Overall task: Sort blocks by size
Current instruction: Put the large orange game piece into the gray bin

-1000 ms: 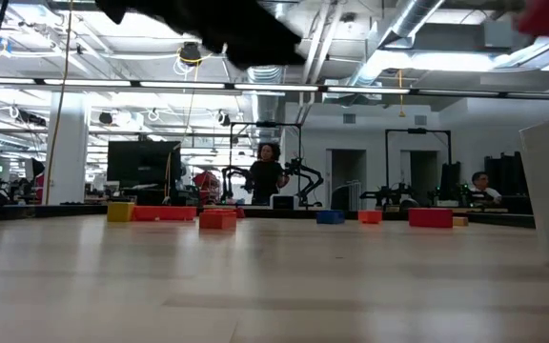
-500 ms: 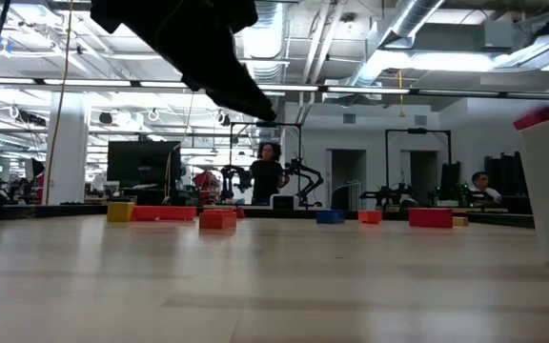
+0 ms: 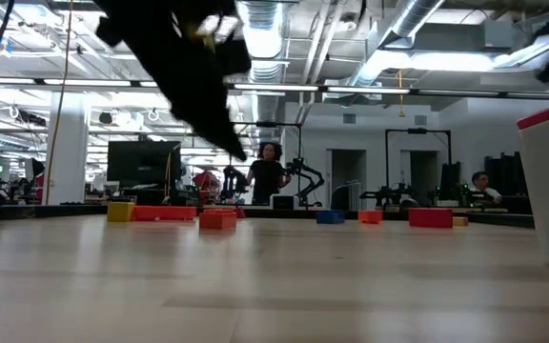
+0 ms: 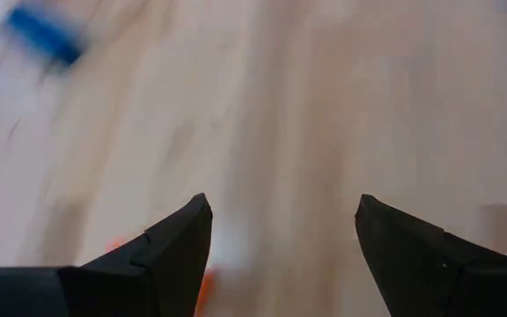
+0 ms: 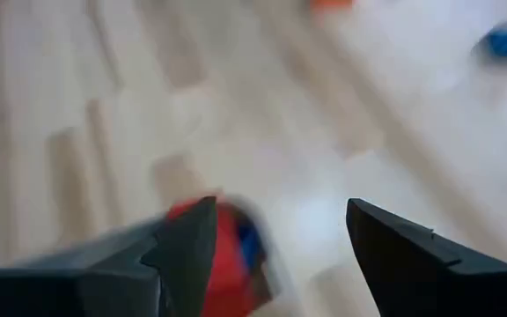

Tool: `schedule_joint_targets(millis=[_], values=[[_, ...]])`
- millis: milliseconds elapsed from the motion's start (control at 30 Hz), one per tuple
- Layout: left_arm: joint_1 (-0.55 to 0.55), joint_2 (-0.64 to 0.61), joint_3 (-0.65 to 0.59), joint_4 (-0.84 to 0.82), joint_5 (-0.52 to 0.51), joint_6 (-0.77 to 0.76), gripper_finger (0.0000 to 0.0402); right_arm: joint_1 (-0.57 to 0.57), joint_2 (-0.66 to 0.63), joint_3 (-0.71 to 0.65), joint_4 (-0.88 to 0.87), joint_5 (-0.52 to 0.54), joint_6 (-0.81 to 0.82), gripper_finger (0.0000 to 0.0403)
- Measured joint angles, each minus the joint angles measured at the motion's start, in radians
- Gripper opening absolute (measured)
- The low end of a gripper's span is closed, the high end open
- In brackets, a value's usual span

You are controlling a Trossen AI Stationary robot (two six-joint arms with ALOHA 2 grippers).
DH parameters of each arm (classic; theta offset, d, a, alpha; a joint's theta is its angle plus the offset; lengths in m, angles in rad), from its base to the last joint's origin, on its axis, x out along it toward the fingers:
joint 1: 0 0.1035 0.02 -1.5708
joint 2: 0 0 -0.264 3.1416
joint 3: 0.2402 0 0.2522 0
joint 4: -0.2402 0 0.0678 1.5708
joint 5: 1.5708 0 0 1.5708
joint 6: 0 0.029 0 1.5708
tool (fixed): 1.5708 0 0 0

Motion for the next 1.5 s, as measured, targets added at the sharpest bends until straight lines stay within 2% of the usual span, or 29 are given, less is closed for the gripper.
schedule_joint_targets(millis=[133,333,533,667,767,1000,1200,1367,1500], values=[[0.068,0.057,-0.001,-0.039,-0.105,-0.109,0.0267,-0.023,-0.001,0.017,-0.070,0.143,-0.001,0.0280],[0.150,0.124,-0.060,0.022,-0.112,-0.213,0.0267,-0.091,-0.001,0.017,-0.069,0.159,-0.039,0.0280],[0.167,0.132,-0.136,0.094,-0.115,-0.245,0.0267,-0.107,-0.001,0.017,-0.010,0.217,-0.148,0.0280],[0.170,0.128,-0.155,0.108,-0.110,-0.217,0.0264,-0.106,-0.001,0.017,-0.002,0.257,-0.160,0.0280],[0.174,0.127,-0.163,0.111,-0.105,-0.178,0.0246,-0.106,0.000,0.017,-0.001,0.257,-0.160,0.0280],[0.166,0.128,-0.166,0.157,-0.110,-0.041,0.0131,-0.106,0.000,0.017,0.004,0.257,-0.160,0.0280],[0.131,0.131,-0.168,0.282,-0.073,0.044,0.0130,-0.090,0.011,0.010,0.062,0.280,-0.220,0.0281],[0.061,0.131,-0.168,0.483,0.003,0.157,0.0130,-0.117,0.046,-0.037,0.298,0.334,-0.399,0.0281],[0.008,0.130,-0.168,0.633,0.073,0.204,0.0130,-0.164,0.084,-0.050,0.471,0.335,-0.570,0.0281]])
